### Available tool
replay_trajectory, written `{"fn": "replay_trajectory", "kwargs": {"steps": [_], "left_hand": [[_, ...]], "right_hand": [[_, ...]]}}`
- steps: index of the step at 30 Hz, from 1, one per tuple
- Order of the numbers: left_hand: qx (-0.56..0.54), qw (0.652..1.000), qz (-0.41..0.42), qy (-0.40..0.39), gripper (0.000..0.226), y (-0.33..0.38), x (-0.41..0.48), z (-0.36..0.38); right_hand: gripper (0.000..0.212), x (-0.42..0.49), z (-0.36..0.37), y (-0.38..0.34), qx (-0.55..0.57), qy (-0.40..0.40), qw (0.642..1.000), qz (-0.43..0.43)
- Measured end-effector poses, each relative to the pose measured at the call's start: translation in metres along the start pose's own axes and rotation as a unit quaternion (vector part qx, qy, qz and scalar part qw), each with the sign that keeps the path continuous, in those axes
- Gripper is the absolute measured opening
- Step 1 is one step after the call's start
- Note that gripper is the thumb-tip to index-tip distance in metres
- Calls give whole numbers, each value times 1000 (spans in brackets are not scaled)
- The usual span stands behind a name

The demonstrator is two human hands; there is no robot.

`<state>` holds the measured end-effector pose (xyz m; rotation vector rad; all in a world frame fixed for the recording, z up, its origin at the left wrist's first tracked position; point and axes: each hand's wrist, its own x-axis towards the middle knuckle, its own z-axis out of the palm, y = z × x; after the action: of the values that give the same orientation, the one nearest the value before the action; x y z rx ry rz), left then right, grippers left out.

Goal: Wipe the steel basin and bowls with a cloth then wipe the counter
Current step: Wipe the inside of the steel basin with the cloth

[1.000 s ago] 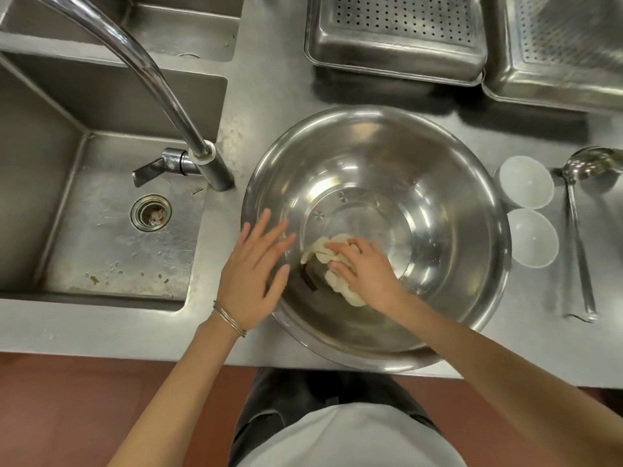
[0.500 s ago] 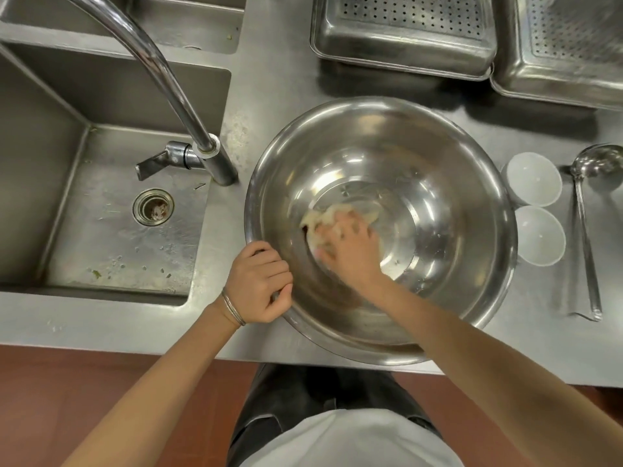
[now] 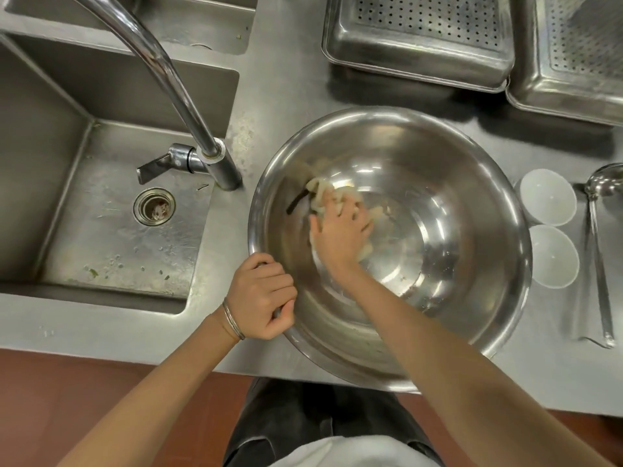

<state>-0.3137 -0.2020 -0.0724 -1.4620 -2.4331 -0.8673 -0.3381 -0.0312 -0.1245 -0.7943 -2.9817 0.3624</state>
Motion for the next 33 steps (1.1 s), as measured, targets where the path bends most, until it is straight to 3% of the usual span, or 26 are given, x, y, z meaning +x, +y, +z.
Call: {"fn": "replay_trajectory", "kwargs": {"steps": [2, 3, 5, 7, 8, 9, 10, 12, 13, 15, 16, 18, 19, 21, 23, 24, 25, 26, 28, 29, 31, 33], "left_hand": [[2, 1000, 5, -4, 24, 0, -1, 0], [3, 1000, 8, -6, 24, -1, -2, 0], [7, 1000, 18, -10, 26, -3, -2, -1], [7, 1000, 26, -15, 29, -5, -2, -2], [5, 999, 27, -17, 29, -5, -2, -2], [3, 999, 25, -19, 30, -5, -2, -1], [1, 1000, 22, -21, 29, -5, -2, -1], [1, 1000, 19, -22, 28, -5, -2, -1], [2, 1000, 18, -24, 28, -5, -2, -1], [4, 999, 20, -25, 28, -4, -1, -1], [5, 999, 22, -23, 27, -4, 0, -2], [9, 999, 29, -23, 26, -5, 1, -3], [13, 999, 32, -28, 24, -5, 2, -3], [19, 998, 37, -43, 23, -10, 3, -6], [17, 996, 52, -64, 23, -18, 7, -10], [16, 995, 61, -76, 23, -22, 10, -12], [17, 994, 70, -87, 23, -26, 15, -15], [20, 992, 78, -98, 23, -30, 19, -17], [26, 990, 87, -111, 25, -35, 27, -20], [29, 990, 87, -111, 25, -35, 28, -21], [32, 991, 85, -96, 25, -26, 19, -22], [30, 993, 86, -69, 23, -8, 1, -18]], "right_hand": [[40, -21, 8, 11, 5, 49, 980, -191], [36, -29, 9, 28, 10, 43, 949, -313], [34, -23, 0, 74, -10, -3, 855, -518], [34, 2, -13, 112, -52, -19, 780, -623], [35, 16, -17, 122, -72, -15, 781, -621], [37, 27, -18, 124, -88, -7, 808, -583], [39, 35, -18, 118, -93, 10, 859, -504], [47, 43, -16, 84, -54, 35, 962, -265], [49, 44, -17, 62, -18, 4, 991, -135], [49, 41, -20, 26, 31, -69, 997, 22], [50, 38, -19, 17, 30, -95, 995, 27], [47, 19, -17, 22, -6, -57, 988, -146], [43, 5, -13, 35, -21, -37, 960, -275], [36, -15, -12, 73, -64, -61, 865, -494], [32, -17, -23, 116, -90, -91, 787, -603], [33, -14, -30, 135, -103, -82, 776, -617], [34, -9, -37, 151, -125, -64, 788, -600], [37, -3, -44, 165, -143, -47, 823, -547], [42, 5, -53, 178, -166, -58, 923, -342], [42, 5, -56, 176, -179, -86, 951, -239], [42, -4, -52, 166, -183, -141, 965, -127], [49, -18, -48, 151, -157, -188, 966, -85]]}}
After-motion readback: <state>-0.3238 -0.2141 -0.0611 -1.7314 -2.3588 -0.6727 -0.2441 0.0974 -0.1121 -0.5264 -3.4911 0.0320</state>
